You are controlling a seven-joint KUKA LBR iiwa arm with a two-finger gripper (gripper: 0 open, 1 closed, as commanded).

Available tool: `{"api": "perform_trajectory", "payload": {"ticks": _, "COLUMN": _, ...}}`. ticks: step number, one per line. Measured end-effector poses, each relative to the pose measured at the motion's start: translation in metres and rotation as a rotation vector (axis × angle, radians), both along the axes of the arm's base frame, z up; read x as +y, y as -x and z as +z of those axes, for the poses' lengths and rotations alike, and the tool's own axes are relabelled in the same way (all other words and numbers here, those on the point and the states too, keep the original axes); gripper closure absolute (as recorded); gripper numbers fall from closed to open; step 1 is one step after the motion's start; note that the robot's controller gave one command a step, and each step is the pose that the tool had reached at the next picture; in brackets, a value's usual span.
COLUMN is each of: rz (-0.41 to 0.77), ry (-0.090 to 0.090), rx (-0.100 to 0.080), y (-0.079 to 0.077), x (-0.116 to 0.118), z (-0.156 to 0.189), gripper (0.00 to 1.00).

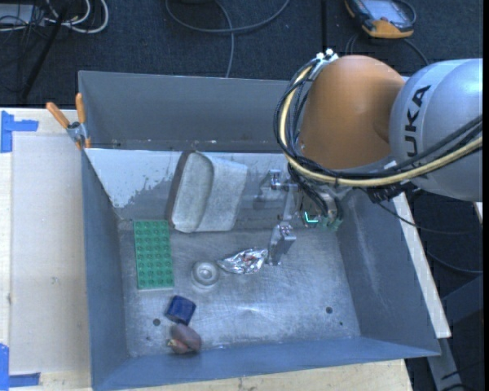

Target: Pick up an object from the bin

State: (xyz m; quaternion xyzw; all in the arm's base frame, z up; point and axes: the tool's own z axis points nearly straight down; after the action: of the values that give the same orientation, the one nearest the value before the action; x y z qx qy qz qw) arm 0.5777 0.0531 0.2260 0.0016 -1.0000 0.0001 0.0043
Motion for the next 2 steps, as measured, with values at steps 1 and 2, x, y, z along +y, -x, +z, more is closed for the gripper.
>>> {"api": "perform_trajectory", "payload": {"ticks": 1, "rz": 0.013, "ry": -0.003, "rx": -0.011, "y": -0.008, "x": 0.001, "z": -0.155, "gripper": 0.0}}
{"api": "perform_trajectory", "payload": {"ticks": 2, "rz": -0.053, "ry": -0.001, "rx": -0.012, "y": -0.014, "x": -0.004, "z": -0.125, "gripper": 0.0}}
